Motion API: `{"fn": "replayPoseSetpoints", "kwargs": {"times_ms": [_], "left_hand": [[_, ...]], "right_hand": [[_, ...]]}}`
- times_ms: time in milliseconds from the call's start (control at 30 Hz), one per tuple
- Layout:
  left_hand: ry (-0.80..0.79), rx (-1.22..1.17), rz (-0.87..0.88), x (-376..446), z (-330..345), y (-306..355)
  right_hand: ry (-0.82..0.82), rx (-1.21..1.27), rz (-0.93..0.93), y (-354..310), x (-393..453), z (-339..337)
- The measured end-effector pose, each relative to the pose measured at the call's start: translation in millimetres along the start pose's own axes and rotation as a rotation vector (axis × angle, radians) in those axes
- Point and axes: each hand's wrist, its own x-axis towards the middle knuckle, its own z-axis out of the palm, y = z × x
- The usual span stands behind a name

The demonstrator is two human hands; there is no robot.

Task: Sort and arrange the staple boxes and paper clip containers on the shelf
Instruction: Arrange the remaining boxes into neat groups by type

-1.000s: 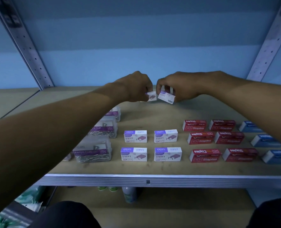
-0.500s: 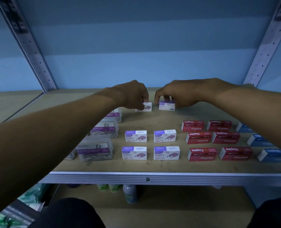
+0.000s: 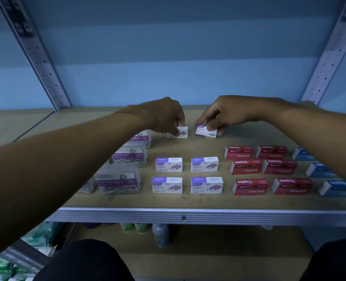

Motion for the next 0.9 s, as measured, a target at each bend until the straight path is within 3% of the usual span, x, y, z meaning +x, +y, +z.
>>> {"fn": "replayPoseSetpoints", "kwargs": {"times_ms": [533, 900], "left_hand": [[0.018, 0.019, 0.009, -22.8, -14.1, 5.7], [-0.026, -0.001, -0.036, -49.9, -25.3, 20.4]], "right_hand": [[0.137, -0.272, 0.017, -19.9, -6.0, 12.3], [0.086, -0.279, -0.038, -57.9, -36.6, 14.9]]}}
